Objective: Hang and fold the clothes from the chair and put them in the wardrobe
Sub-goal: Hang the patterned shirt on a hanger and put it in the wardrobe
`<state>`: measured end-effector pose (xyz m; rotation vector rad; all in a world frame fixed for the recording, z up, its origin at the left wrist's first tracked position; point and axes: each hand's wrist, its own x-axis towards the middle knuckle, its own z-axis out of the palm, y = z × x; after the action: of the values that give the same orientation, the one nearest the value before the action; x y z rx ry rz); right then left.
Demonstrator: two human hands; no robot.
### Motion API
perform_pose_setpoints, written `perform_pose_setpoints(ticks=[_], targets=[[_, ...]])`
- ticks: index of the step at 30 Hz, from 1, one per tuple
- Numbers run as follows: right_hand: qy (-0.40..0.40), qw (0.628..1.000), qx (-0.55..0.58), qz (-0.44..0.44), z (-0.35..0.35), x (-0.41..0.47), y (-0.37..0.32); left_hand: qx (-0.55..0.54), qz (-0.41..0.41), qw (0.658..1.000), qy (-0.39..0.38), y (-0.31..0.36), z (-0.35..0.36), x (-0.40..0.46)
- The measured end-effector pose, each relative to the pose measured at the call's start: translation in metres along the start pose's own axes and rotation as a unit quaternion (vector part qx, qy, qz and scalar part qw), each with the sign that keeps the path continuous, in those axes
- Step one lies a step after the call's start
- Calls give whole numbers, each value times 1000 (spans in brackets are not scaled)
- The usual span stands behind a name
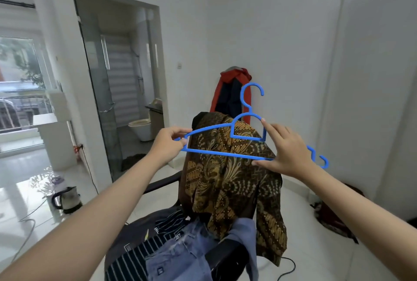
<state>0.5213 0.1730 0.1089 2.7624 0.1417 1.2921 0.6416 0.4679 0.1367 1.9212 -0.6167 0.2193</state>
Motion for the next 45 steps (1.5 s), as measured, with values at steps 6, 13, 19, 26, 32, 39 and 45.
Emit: perform_pose_setpoints(ticks=[6, 13, 19, 26, 32, 39, 45], targets=[[-9, 997, -48, 61, 43, 23, 19, 7, -10, 1000, 1, -44, 33, 58], [5, 986, -86, 140, 105, 66, 91, -2, -21, 999, -36, -93, 94, 151], [-4, 980, -99, 175, 166, 98, 151, 19, -30, 997, -70, -118, 157, 250], [-24, 969, -94, 226, 221, 117, 192, 114, 9, 991, -66, -159, 205, 331], [-32, 967, -98, 235, 245, 119, 189, 146, 20, 984, -103, -189, 216, 356], [-40, 964, -111, 239, 257, 117, 164, 150, 44, 981, -116, -205, 200, 358], [-70, 958, -130, 244, 260, 109, 147, 199, 34, 971, -129, -241, 163, 348]])
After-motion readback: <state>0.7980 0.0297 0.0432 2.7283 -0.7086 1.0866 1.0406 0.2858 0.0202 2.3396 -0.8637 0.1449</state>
